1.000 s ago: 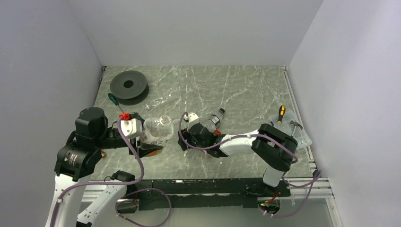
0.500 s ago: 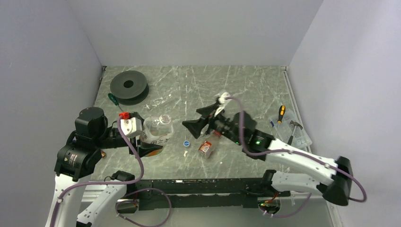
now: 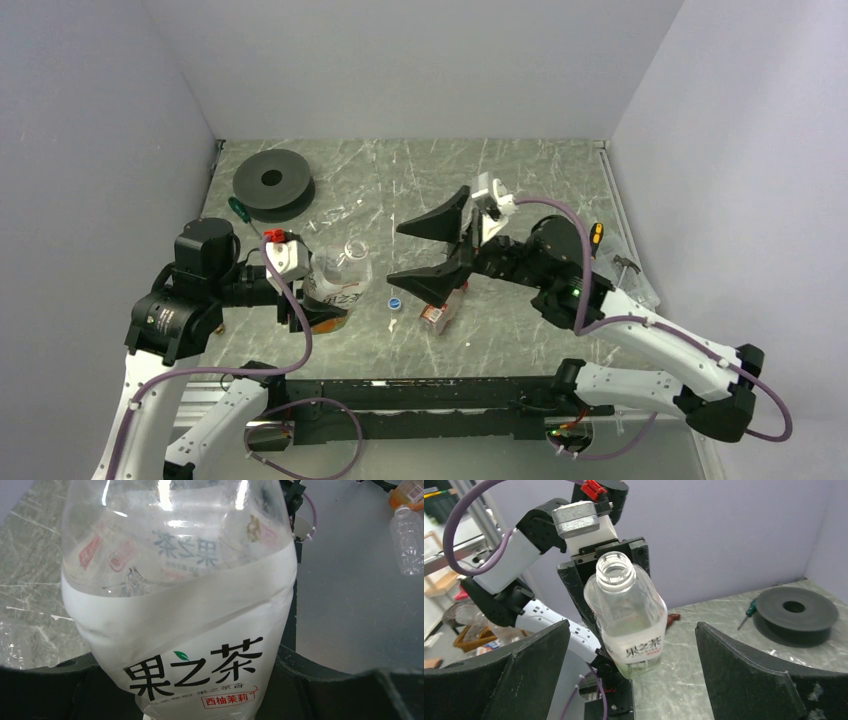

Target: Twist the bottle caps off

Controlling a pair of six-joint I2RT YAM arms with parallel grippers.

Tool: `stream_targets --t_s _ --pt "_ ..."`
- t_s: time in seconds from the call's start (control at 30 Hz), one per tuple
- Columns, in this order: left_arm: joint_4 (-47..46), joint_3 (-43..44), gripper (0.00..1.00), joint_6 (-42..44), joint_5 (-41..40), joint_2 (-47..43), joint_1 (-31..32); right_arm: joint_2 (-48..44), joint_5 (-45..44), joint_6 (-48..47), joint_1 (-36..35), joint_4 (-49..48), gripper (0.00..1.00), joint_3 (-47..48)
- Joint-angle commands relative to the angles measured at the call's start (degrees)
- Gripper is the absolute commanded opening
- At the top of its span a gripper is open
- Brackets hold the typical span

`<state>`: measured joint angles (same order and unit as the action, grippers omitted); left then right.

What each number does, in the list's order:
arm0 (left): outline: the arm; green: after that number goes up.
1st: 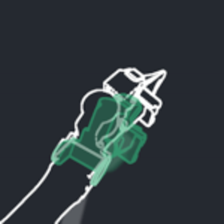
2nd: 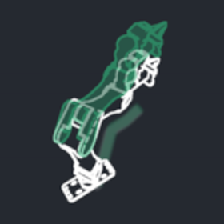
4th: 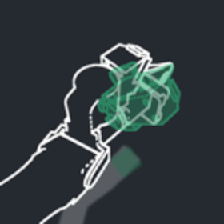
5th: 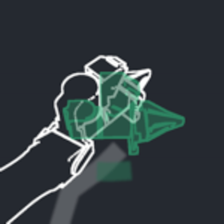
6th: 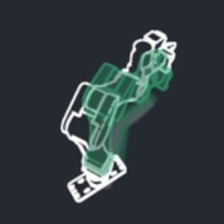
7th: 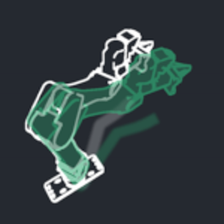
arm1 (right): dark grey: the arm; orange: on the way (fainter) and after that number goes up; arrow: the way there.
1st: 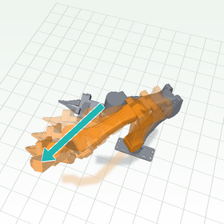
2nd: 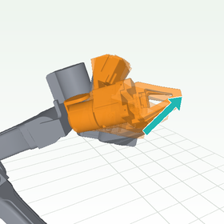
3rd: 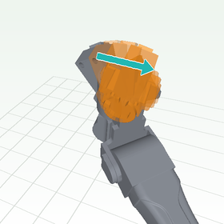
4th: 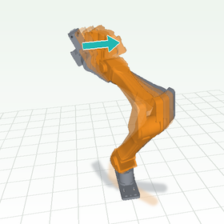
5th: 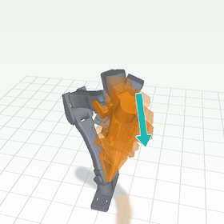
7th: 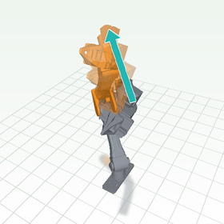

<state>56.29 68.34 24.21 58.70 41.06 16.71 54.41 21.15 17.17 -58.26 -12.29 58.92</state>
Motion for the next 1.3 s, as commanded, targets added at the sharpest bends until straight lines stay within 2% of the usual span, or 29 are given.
stream_targets --t_s 0.0,0.23,0.4,0.57,0.67,0.7,0.73,0.77,0.8,0.93,1.03,1.13,1.27 --pt "0.18 -0.34 0.59 1.61 2.22 -0.45 0.08 4.26 7.53 1.88 -0.38 -7.33 0.99 4.48" --pt "1.77 -0.13 0.60 2.41 3.49 0.42 0.08 10.51 7.34 4.30 -1.40 -13.28 0.91 7.02" --pt "1.83 -0.70 0.60 2.14 3.72 0.43 0.08 14.12 8.83 6.95 -1.65 -16.40 0.80 8.65" --pt "1.42 -1.36 0.61 1.62 3.64 0.19 0.08 17.47 8.91 7.54 -2.93 -15.93 0.52 10.16" --pt "1.28 -1.30 0.65 1.24 3.02 0.07 0.08 18.44 7.90 7.36 -3.14 -14.29 0.30 10.41" --pt "1.17 -1.12 0.69 0.97 2.71 0.07 0.08 18.37 7.24 7.23 -3.17 -14.03 0.22 10.16" --pt "0.99 -1.01 0.79 0.48 2.21 0.05 0.08 18.21 6.13 6.88 -3.18 -13.40 0.17 9.95" --pt "0.82 -0.95 0.94 -0.08 1.54 0.06 0.08 18.07 4.83 6.19 -3.18 -11.86 0.14 9.95" --pt "0.64 -0.82 0.99 -0.71 0.31 0.07 0.08 17.85 3.00 4.77 -3.18 -9.78 0.12 10.10" --pt "2.07 0.50 0.99 -3.41 -5.95 1.05 0.08 16.95 -8.23 -2.37 -3.00 -0.52 0.05 11.27" --pt "5.44 2.00 0.99 -4.93 -12.41 2.77 0.07 17.50 -16.70 -8.74 -2.20 5.66 0.04 12.19" --pt "8.69 2.86 0.99 -6.38 -20.06 5.08 0.06 19.90 -23.99 -13.47 0.25 8.32 0.04 12.43" --pt "13.35 4.18 0.99 -7.60 -32.61 11.06 0.07 26.42 -29.18 -16.43 5.12 7.65 0.02 13.12"
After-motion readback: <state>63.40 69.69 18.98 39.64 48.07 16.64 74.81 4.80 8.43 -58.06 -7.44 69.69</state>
